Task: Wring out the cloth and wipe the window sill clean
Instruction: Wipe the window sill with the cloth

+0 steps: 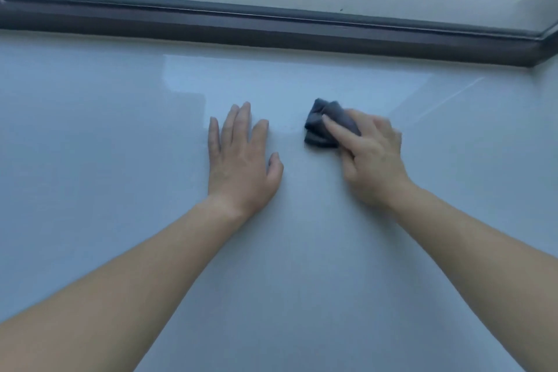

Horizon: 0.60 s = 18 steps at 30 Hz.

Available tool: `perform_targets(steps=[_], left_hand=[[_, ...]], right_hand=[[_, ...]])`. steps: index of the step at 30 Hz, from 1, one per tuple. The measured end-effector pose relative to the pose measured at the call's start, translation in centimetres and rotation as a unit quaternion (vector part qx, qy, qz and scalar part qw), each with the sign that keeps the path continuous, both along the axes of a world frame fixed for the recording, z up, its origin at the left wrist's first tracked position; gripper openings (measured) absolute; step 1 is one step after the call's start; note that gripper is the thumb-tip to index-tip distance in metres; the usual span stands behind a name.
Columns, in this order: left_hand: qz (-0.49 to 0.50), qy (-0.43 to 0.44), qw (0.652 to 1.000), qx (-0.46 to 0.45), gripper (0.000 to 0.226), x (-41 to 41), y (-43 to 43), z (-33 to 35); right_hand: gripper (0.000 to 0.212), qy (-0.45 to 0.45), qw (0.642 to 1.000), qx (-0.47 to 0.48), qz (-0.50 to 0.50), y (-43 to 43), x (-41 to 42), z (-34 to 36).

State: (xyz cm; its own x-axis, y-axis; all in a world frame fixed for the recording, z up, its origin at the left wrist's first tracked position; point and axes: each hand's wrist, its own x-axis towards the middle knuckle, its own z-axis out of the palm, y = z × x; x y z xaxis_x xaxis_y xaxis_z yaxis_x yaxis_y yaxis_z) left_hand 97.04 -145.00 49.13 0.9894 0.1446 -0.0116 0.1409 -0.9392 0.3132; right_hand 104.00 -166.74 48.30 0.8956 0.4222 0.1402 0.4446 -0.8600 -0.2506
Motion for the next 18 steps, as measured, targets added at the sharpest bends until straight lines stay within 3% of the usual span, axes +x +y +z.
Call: perform_targets(steps=[5,11,16,18], left_hand=[[-0.027,0.045,0.998,0.015,0.067,1.7,0.1,-0.2],[-0.026,0.039,0.998,0.030,0.070,1.8,0.0,-0.4],[-0.027,0.030,0.999,0.030,0.069,1.7,0.1,-0.3],[-0.030,0.033,0.998,0.033,0.069,1.7,0.2,-0.3]], right_hand=[[0.056,0.006,0.971,0.018,-0.238,0.7,5.1,0.1],[0.057,0.021,0.999,-0.016,-0.030,8.4,5.4,0.6],[0.059,0.020,0.998,-0.054,0.020,7.5,8.8,0.9],[0.057,0.001,0.999,-0.041,-0.018,3.6,9.3,0.6]])
